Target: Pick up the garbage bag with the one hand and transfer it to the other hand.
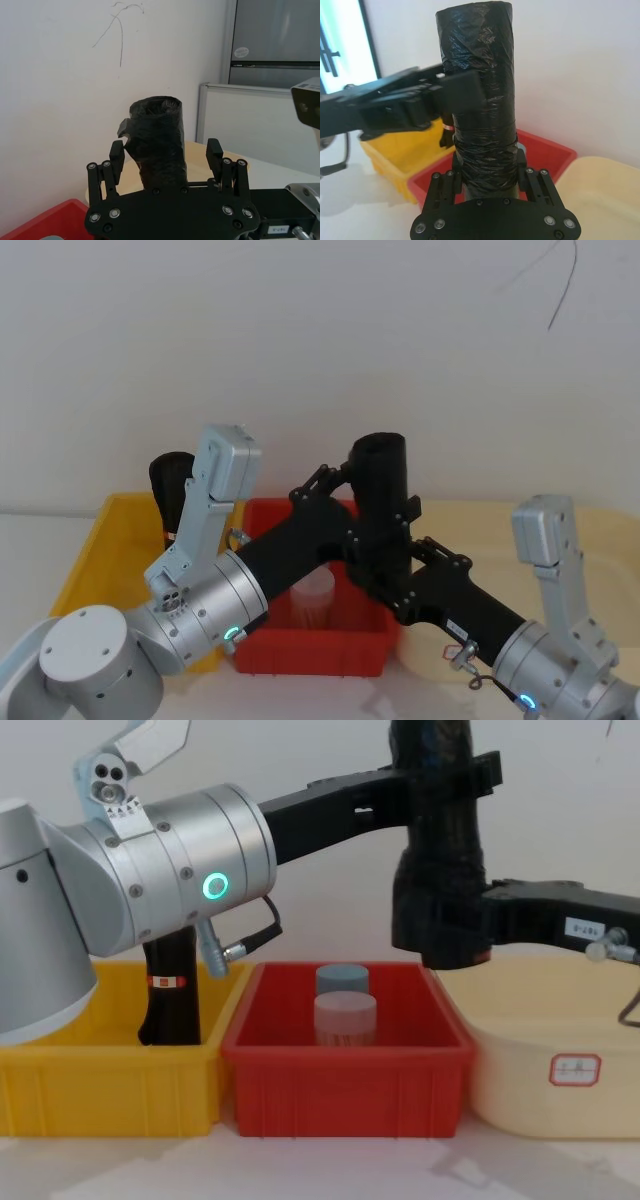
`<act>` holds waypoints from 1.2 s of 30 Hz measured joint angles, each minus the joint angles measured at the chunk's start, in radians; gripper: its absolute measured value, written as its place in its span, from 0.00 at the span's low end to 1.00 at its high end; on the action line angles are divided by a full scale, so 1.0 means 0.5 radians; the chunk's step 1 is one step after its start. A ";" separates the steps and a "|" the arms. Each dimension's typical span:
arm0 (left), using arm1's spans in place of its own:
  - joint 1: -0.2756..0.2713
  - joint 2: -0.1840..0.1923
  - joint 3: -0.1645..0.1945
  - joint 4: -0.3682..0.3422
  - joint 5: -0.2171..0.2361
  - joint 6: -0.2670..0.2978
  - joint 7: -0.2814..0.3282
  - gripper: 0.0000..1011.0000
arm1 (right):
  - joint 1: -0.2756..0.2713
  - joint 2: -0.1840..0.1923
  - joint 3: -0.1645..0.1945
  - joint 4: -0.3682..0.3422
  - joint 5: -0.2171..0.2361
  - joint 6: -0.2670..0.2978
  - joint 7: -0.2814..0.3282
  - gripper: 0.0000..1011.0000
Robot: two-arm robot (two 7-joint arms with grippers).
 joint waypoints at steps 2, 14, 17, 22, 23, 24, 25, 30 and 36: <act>0.000 0.000 0.000 0.000 0.000 0.000 0.000 0.99 | -0.005 -0.003 0.011 0.007 0.004 0.005 -0.023 0.59; 0.000 0.000 0.000 0.000 0.000 0.000 0.000 0.99 | -0.045 -0.001 0.106 0.040 0.018 0.017 -0.139 0.59; 0.000 0.000 0.000 0.000 0.000 0.000 0.000 0.99 | -0.059 0.005 0.137 0.047 0.018 0.018 -0.171 0.59; 0.000 0.000 0.000 0.000 0.000 0.000 0.000 0.99 | -0.080 0.013 0.197 0.063 0.016 0.022 -0.233 0.59; 0.000 0.000 0.000 0.000 0.000 0.000 0.000 0.99 | -0.082 0.013 0.205 0.066 0.015 0.024 -0.246 0.59; 0.000 0.000 0.000 0.000 0.000 0.000 0.000 0.99 | -0.085 0.013 0.220 0.072 0.012 0.028 -0.264 0.59; 0.000 0.000 0.000 0.000 0.000 0.000 0.000 0.99 | -0.086 0.013 0.231 0.077 0.009 0.031 -0.279 0.59; 0.000 0.000 0.000 0.000 0.000 0.000 0.000 0.99 | -0.086 0.006 0.284 0.110 -0.012 0.055 -0.357 0.59; 0.000 0.000 0.000 0.000 0.000 0.000 0.000 0.99 | -0.067 -0.013 0.336 0.165 -0.036 0.083 -0.441 0.61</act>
